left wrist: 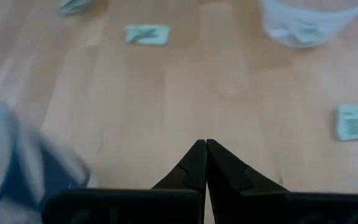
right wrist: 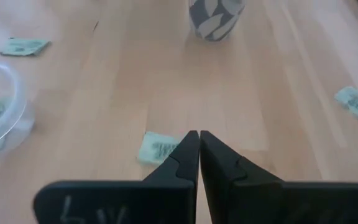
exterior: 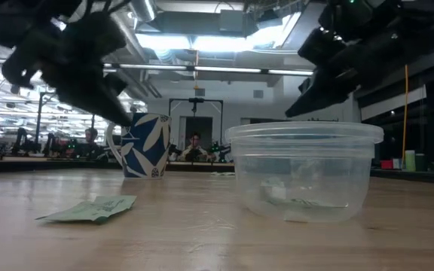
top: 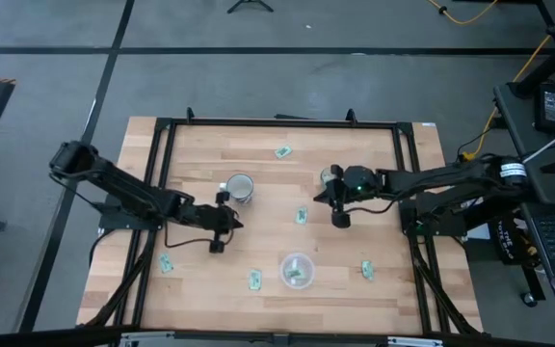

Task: Pick and place Stevia / Truvia into bins
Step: Put the white stevia packet into the transparent glass cup

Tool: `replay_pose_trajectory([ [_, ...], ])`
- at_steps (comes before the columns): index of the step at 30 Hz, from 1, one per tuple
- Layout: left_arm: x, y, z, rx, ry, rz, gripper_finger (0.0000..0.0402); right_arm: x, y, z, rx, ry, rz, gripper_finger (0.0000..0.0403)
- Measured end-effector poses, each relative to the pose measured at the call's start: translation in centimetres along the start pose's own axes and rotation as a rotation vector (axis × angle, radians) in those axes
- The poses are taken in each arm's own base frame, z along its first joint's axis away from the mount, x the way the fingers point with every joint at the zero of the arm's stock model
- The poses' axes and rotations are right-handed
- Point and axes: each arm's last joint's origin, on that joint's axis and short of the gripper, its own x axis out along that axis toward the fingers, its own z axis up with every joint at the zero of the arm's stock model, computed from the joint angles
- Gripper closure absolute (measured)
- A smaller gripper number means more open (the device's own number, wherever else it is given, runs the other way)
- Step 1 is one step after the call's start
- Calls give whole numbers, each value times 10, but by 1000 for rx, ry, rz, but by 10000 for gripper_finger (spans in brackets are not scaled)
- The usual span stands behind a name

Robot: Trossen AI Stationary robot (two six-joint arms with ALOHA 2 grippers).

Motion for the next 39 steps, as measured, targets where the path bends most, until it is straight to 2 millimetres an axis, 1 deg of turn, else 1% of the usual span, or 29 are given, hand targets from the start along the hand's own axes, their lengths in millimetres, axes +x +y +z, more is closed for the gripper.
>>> replay_pose_trajectory([
  [2,-2,5,-12,-29,-12,10,400,4,-2,3,-44,-35,-53,384],
  [4,-5,11,-21,-43,-28,23,399,7,-5,10,-109,-103,-150,384],
  [6,-7,17,-22,-77,-64,41,399,9,-10,17,-159,-177,-246,384],
  [8,-9,22,-24,-103,-83,54,400,11,-18,22,-168,-233,-285,384],
  [10,-11,25,-24,-116,-94,44,400,13,-26,28,-154,-241,-301,384],
  [12,-12,26,-22,-125,-111,20,399,17,-34,33,-125,-213,-291,384],
  [15,-11,27,-21,-129,-114,-22,400,27,-47,40,-97,-109,-263,384],
  [19,-11,29,-21,-127,-111,-28,400,39,-67,57,-79,-10,-280,384],
  [23,-10,30,-21,-82,-109,-33,397,49,-92,73,-42,65,-300,384],
  [28,-10,31,-21,-63,-106,-83,396,60,-122,87,20,123,-156,384],
  [31,-10,31,-21,-44,-107,-97,399,67,-139,95,55,168,-111,382],
  [35,-10,30,-20,4,-125,-117,399,81,-155,100,42,254,-94,364],
  [39,-10,30,-19,41,-132,-125,397,96,-164,104,21,314,-72,325],
])
